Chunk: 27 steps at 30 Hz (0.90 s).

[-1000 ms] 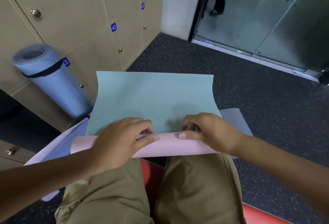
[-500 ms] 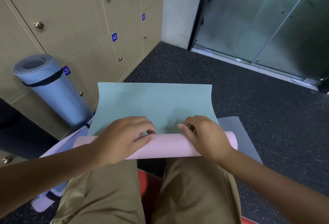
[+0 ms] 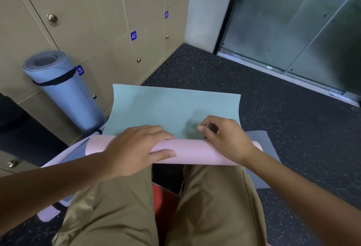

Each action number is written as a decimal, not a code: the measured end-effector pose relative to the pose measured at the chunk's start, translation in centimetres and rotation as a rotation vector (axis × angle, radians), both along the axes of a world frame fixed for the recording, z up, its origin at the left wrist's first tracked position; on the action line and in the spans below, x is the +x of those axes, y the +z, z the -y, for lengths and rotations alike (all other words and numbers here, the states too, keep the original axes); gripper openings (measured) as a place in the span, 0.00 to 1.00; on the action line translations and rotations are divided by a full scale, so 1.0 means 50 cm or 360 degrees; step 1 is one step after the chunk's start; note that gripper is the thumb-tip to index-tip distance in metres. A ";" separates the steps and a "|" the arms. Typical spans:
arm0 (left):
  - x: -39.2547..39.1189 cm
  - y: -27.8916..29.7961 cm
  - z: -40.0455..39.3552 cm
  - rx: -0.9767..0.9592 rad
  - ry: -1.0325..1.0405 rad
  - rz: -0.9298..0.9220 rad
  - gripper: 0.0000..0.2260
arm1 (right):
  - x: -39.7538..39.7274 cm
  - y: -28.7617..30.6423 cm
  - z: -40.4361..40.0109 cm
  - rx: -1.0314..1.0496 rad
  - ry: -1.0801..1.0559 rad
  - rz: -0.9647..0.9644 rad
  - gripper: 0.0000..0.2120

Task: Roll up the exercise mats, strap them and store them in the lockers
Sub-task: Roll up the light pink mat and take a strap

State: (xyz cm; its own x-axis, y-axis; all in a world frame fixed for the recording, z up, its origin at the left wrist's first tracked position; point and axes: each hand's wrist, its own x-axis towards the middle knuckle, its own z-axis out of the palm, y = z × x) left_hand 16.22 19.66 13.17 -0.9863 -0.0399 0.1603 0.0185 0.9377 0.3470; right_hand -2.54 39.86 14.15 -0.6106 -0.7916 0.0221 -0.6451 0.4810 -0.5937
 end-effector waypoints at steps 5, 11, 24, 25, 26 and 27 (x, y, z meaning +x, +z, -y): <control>-0.034 0.014 0.016 0.0244 0.0027 0.0319 0.27 | 0.012 0.001 -0.034 -0.0014 0.0075 -0.0304 0.14; -0.070 0.023 0.037 0.0636 0.0097 0.0504 0.12 | 0.038 -0.034 -0.067 -0.0108 0.0067 -0.0816 0.16; -0.014 -0.022 0.017 -0.0338 0.0068 -0.0164 0.36 | -0.029 -0.003 0.013 0.0350 0.0055 -0.0419 0.23; -0.018 -0.029 0.019 -0.0392 0.0093 -0.0176 0.38 | -0.035 0.002 0.021 0.0404 0.0066 -0.0352 0.22; -0.025 -0.033 0.021 -0.0399 0.0125 -0.0162 0.39 | -0.040 0.007 0.027 0.0443 0.0076 -0.0308 0.22; -0.032 -0.031 0.024 -0.0371 0.0158 -0.0123 0.39 | -0.045 0.011 0.032 0.0470 0.0085 -0.0274 0.23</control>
